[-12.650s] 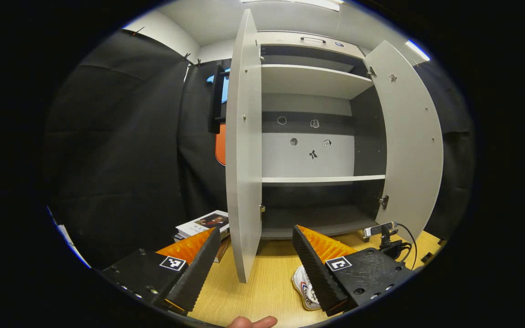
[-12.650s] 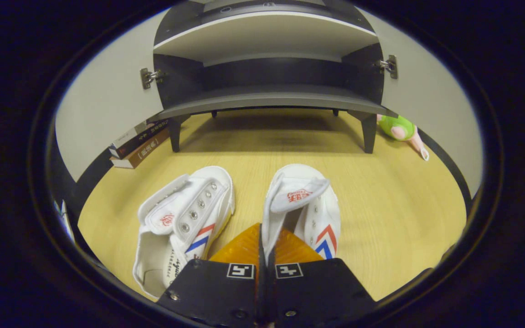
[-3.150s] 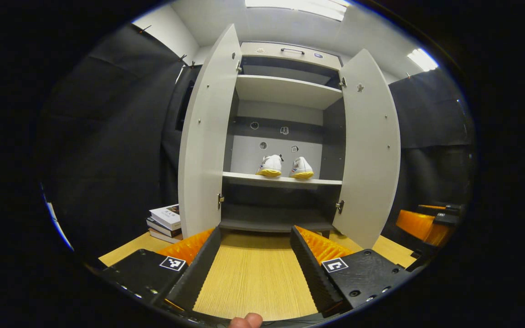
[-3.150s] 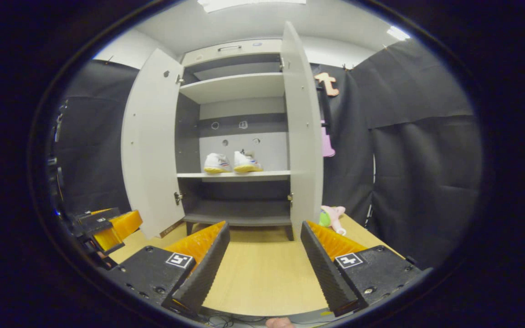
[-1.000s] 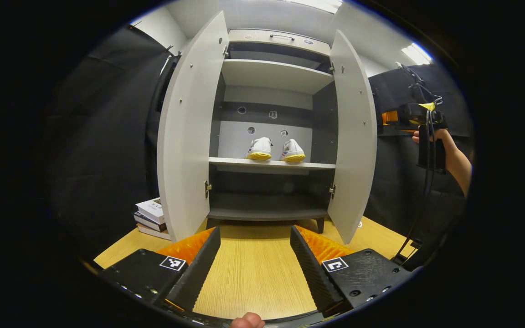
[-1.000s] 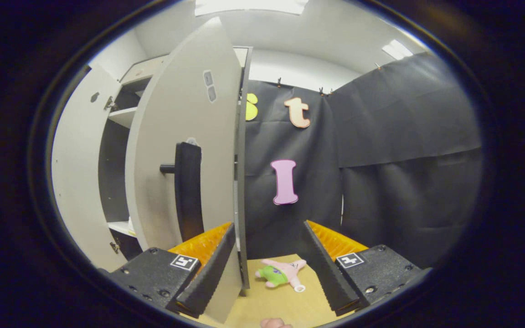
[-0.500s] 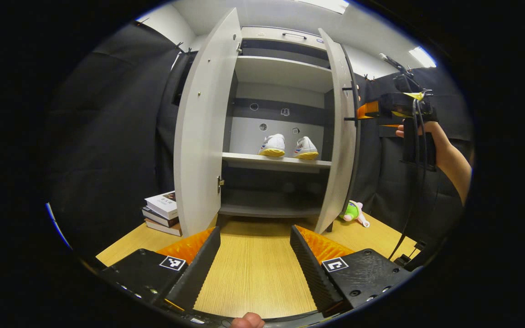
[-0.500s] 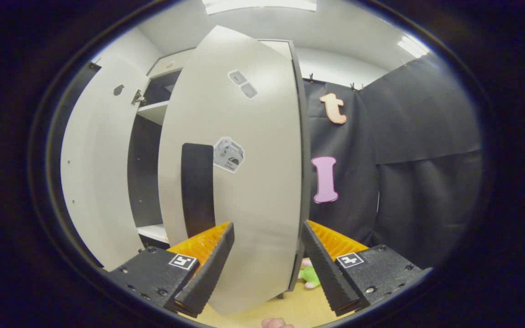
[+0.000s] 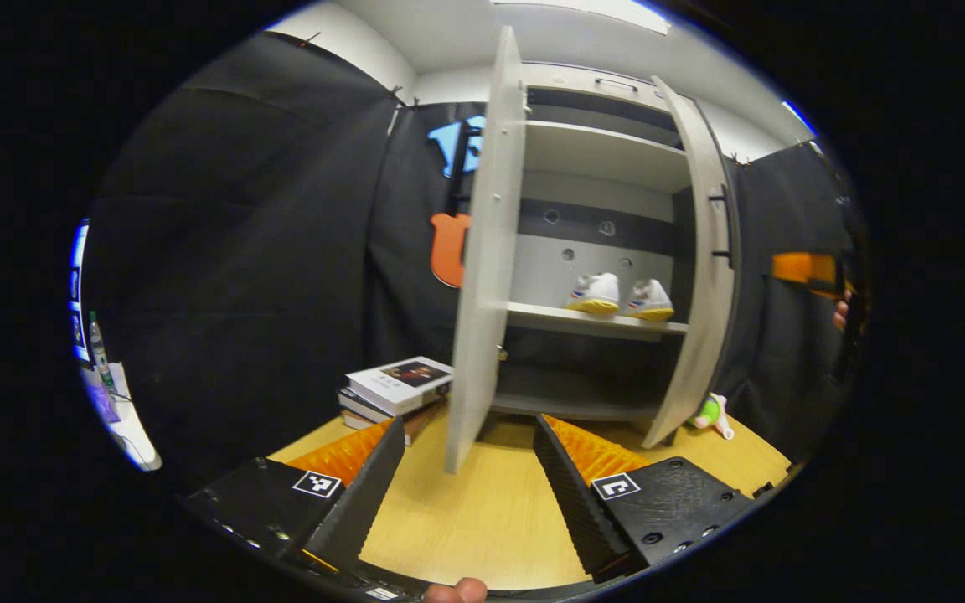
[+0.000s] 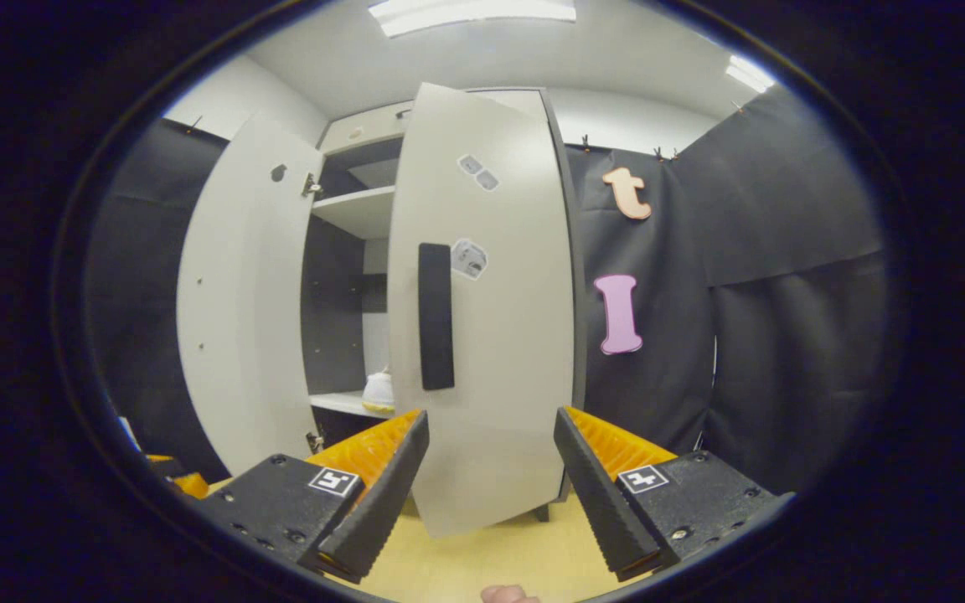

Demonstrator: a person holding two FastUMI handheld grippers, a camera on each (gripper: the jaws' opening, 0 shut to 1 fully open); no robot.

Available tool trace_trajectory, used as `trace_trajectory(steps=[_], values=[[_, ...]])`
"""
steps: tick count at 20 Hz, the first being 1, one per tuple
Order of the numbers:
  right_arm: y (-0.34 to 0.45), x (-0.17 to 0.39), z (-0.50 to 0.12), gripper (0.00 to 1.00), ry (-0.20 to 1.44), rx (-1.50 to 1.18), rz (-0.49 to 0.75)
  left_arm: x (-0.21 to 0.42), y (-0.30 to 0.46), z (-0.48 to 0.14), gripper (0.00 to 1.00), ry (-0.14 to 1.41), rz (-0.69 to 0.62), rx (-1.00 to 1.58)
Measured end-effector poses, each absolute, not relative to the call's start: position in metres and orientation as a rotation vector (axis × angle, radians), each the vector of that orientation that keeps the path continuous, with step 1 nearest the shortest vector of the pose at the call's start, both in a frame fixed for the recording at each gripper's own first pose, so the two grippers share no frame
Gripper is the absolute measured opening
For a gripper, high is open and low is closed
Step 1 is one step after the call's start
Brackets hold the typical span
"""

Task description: Grab one shoe with the right hand and put it into the shoe cabinet, grab the other shoe with the left hand and put it into the shoe cabinet; then close the right door with the right hand and the left door with the left hand.

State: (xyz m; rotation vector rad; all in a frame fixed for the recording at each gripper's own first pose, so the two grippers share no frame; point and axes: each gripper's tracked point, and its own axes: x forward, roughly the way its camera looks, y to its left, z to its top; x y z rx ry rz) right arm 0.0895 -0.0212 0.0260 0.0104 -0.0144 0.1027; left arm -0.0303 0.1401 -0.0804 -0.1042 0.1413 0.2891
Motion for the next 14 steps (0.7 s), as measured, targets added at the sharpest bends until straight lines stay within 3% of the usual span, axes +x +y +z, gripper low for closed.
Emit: trace_trajectory(steps=[1,5,7,8,14], values=[[-0.021,0.077,0.0,0.93,0.032,-0.004,0.084,-0.024,0.159,-0.07,0.93,0.115,0.318,-0.132],[0.01,0.05,-0.062,0.98,0.126,0.026,0.13,0.008,0.234,-0.035,0.93,0.066,0.435,-0.217],[0.015,0.044,-0.073,0.94,0.141,0.04,0.147,0.028,0.259,-0.006,0.93,0.001,0.45,-0.233],[0.014,0.042,-0.078,0.98,0.15,0.032,0.15,0.037,0.273,0.007,0.93,-0.02,0.462,-0.235],[0.006,0.047,-0.093,0.98,0.185,-0.006,0.122,0.081,0.305,0.062,0.93,-0.027,0.446,-0.184]])
